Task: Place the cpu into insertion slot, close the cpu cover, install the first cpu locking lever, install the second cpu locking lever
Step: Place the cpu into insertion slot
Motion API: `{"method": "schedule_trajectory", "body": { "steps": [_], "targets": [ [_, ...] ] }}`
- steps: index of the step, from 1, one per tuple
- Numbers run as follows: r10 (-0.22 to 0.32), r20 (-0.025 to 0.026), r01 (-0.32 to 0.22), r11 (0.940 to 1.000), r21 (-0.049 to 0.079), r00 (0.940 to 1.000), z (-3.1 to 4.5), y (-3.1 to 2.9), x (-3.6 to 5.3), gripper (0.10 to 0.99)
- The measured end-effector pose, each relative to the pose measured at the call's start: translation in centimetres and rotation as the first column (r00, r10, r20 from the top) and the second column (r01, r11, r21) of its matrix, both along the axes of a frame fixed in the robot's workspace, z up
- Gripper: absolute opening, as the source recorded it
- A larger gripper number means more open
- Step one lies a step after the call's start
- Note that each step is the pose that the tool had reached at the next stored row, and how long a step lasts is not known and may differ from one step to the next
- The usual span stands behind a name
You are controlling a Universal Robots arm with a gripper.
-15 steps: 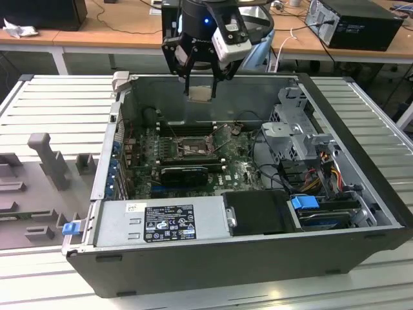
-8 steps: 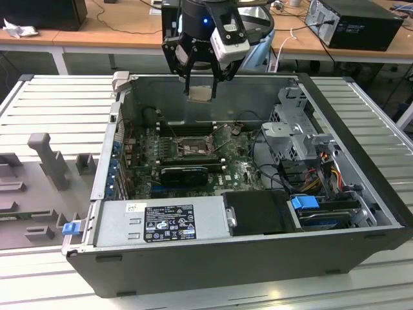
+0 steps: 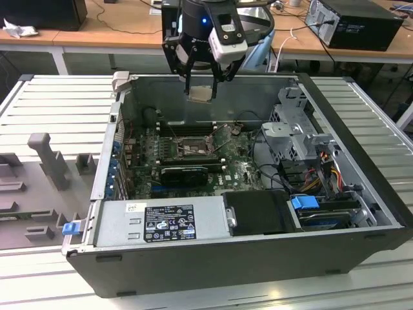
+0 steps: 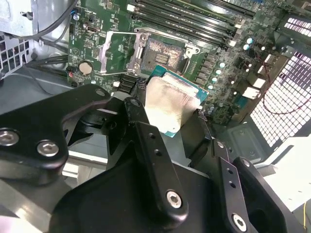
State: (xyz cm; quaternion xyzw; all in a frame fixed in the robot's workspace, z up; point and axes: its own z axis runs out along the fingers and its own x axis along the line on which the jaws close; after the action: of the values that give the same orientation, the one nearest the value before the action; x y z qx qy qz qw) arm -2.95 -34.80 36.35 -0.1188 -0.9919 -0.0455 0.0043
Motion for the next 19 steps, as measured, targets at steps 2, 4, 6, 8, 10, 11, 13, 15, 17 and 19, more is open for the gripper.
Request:
{"method": "schedule_trajectory", "body": {
  "steps": [2, 4, 6, 8, 10, 11, 13, 15, 17, 19],
  "targets": [
    [-0.004, 0.0, 0.004, 1.0, 0.0, 1.0, 0.0, 0.0, 0.0, 0.529],
    [-0.007, 0.0, 0.007, 1.0, 0.0, 1.0, 0.0, 0.0, 0.0, 0.529],
    [-0.011, 0.0, 0.011, 0.9999, 0.0, 0.9999, 0.0, 0.0, 0.0, 0.529],
    [-0.015, 0.0, 0.015, 0.9999, 0.0, 0.9999, 0.0, 0.0, 0.0, 0.529],
    [-0.019, -0.0001, 0.019, 0.9998, 0.0, 0.9998, 0.0, 0.0, -0.02, 0.529],
    [-0.022, 0.0, 0.022, 0.9998, 0.0, 0.9998, 0.0, 0.0, -0.01, 0.529],
    [-0.029, -0.0001, 0.029, 0.9996, 0.0, 0.9996, 0.0, 0.0, -0.02, 0.529],
    [-0.031, 0.0, 0.031, 0.9995, 0.0, 0.9995, 0.0, 0.0, -0.02, 0.529],
    [-0.033, 0.0, 0.033, 0.9995, 0.0, 0.9995, -0.01, 0.0, -0.02, 0.529],
    [-0.033, 0.0, 0.033, 0.9994, 0.0, 0.9994, -0.01, 0.0, -0.02, 0.529]
  ]
}}
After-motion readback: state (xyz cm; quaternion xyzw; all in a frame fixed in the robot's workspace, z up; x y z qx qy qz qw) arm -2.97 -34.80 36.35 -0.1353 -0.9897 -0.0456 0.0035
